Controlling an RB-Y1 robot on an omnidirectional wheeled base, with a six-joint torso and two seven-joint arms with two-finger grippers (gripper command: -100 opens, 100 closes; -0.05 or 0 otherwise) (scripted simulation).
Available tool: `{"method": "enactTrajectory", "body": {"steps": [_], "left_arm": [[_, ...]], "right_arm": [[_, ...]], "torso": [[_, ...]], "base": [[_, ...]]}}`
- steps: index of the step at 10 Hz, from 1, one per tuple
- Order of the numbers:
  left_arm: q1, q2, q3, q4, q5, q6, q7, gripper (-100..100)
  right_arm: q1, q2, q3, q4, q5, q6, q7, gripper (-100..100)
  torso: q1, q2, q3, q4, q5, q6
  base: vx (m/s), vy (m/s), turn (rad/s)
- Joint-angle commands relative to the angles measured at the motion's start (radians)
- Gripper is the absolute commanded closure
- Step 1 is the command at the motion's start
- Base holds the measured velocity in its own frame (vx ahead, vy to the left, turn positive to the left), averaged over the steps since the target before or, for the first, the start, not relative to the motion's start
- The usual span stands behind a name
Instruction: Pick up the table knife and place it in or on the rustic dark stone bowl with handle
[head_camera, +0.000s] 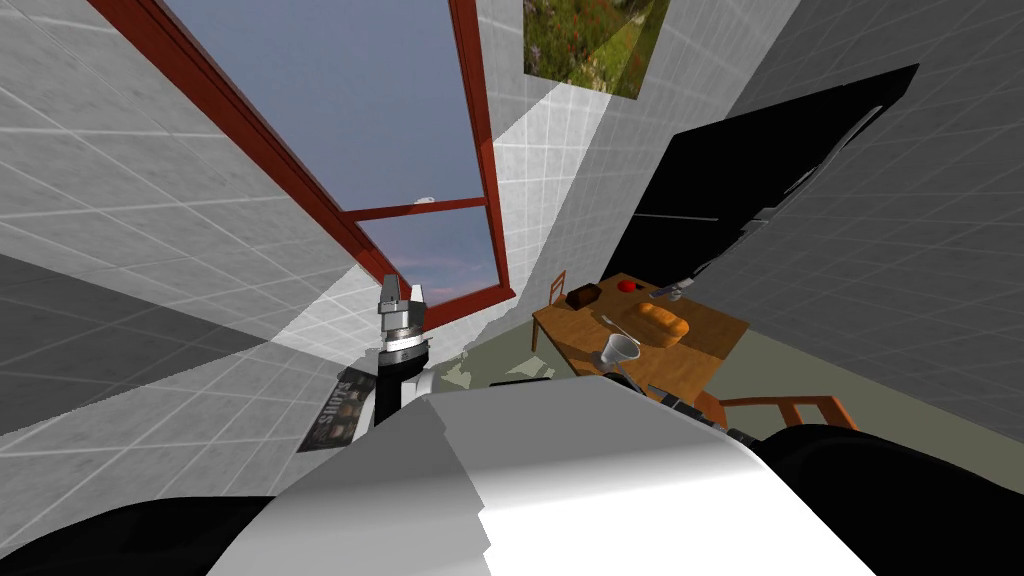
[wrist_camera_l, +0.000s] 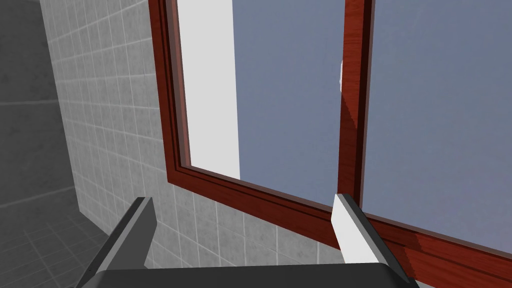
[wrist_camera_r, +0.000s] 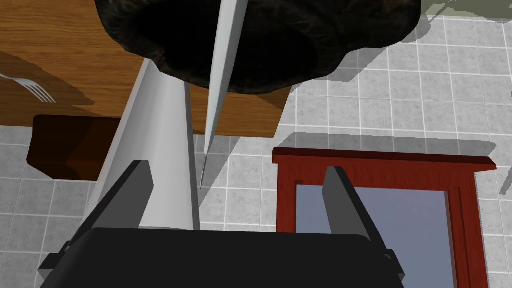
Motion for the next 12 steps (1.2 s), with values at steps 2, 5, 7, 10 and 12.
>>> {"method": "enactTrajectory", "body": {"steps": [2, 5, 7, 10, 12], "left_arm": [[0.000, 0.000, 0.000, 0.000, 0.000, 0.000, 0.000, 0], [0.000, 0.000, 0.000, 0.000, 0.000, 0.000, 0.000, 0], [0.000, 0.000, 0.000, 0.000, 0.000, 0.000, 0.000, 0], [0.000, 0.000, 0.000, 0.000, 0.000, 0.000, 0.000, 0], [0.000, 0.000, 0.000, 0.000, 0.000, 0.000, 0.000, 0]], "right_arm": [[0.049, -0.039, -0.051, -0.048, -0.017, -0.003, -0.043, -100], [0.109, -0.087, -0.114, -0.109, -0.038, -0.006, -0.097, -100], [0.114, -0.086, -0.116, -0.113, -0.038, -0.006, -0.096, -100], [0.116, -0.087, -0.118, -0.116, -0.038, -0.006, -0.098, 0], [0.116, -0.087, -0.118, -0.116, -0.038, -0.006, -0.098, 0]], "torso": [[0.001, 0.001, 0.000, 0.000, 0.000, 0.000], [0.002, 0.002, 0.001, 0.000, 0.000, 0.000], [0.002, 0.001, 0.001, 0.000, 0.000, 0.000], [0.000, 0.000, 0.000, 0.000, 0.000, 0.000], [0.000, 0.000, 0.000, 0.000, 0.000, 0.000]], "base": [[-0.021, 0.017, 0.011], [-0.028, 0.021, 0.006], [-0.016, 0.013, 0.004], [0.000, 0.000, 0.000], [0.000, 0.000, 0.000]]}}
